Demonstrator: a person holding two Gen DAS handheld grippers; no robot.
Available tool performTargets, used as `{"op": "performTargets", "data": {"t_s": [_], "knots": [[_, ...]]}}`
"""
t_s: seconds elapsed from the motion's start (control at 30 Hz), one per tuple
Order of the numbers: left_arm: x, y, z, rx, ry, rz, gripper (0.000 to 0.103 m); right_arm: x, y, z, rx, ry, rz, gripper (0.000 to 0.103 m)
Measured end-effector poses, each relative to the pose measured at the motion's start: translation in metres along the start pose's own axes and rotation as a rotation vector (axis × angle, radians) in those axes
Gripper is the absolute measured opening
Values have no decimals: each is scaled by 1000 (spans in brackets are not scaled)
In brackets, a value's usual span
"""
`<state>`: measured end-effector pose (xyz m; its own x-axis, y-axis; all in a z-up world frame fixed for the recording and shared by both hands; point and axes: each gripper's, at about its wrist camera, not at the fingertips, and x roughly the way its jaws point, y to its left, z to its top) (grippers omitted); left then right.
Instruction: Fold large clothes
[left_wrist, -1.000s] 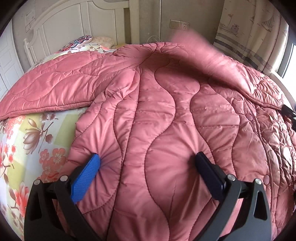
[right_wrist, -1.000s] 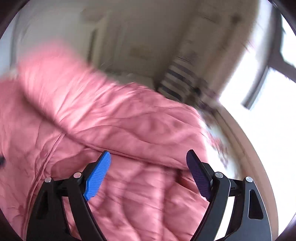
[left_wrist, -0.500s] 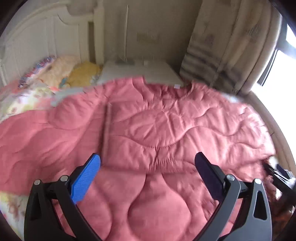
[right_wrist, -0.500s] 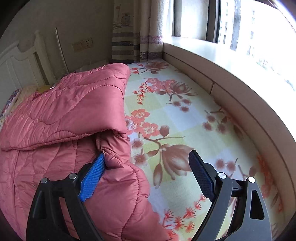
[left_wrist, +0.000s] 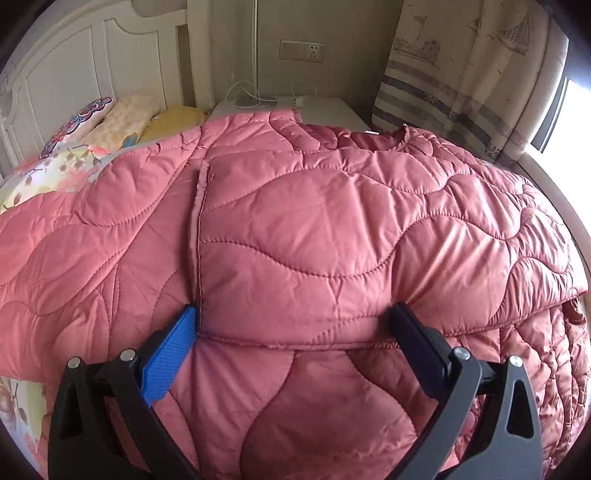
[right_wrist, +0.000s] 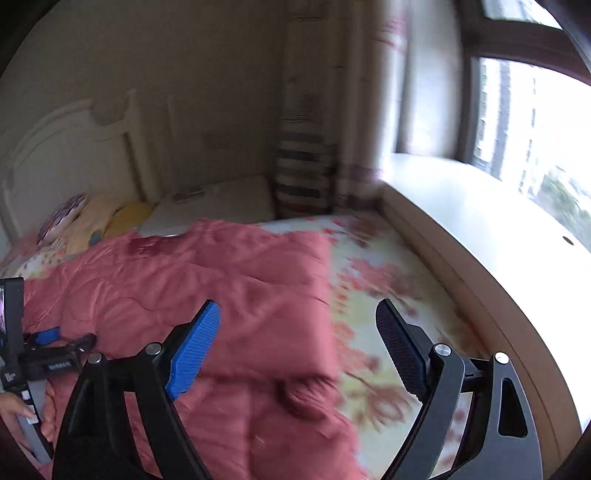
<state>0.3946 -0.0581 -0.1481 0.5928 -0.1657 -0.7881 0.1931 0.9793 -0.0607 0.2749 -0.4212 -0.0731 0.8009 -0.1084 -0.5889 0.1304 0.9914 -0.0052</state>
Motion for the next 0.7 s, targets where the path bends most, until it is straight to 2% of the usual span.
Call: {"op": "performTargets", "data": {"t_s": [0.07, 0.17, 0.23, 0.3, 0.37, 0.47, 0.57, 0.63, 0.67, 0.7], "knots": [[-5, 3, -5, -9, -6, -14, 101, 34, 16, 1, -41, 86, 36, 84], [-8, 8, -8, -24, -16, -36, 101, 92, 15, -20, -54, 264, -78, 88], [-10, 12, -8, -38, -24, -58, 101, 91, 3, -20, 30, 272, -74, 88], [-9, 13, -8, -45, -22, -63, 101, 81, 0, -6, 54, 248, -94, 88], [-9, 11, -7, -39, -19, -54, 101, 68, -1, 13, 70, 179, -60, 88], [-9, 9, -7, -32, -19, -47, 101, 76, -5, 38, 94, 142, 2, 88], [-11, 12, -8, -48, -25, -66, 101, 112, -13, 44, 97, 194, 3, 88], [-11, 13, -8, -52, -26, -71, 101, 150, -15, 29, 50, 308, 8, 89], [-11, 14, -8, -53, -27, -73, 101, 158, -16, 25, 44, 333, 3, 90], [-11, 14, -8, -56, -28, -76, 101, 155, -20, 25, 54, 308, 9, 90]]}}
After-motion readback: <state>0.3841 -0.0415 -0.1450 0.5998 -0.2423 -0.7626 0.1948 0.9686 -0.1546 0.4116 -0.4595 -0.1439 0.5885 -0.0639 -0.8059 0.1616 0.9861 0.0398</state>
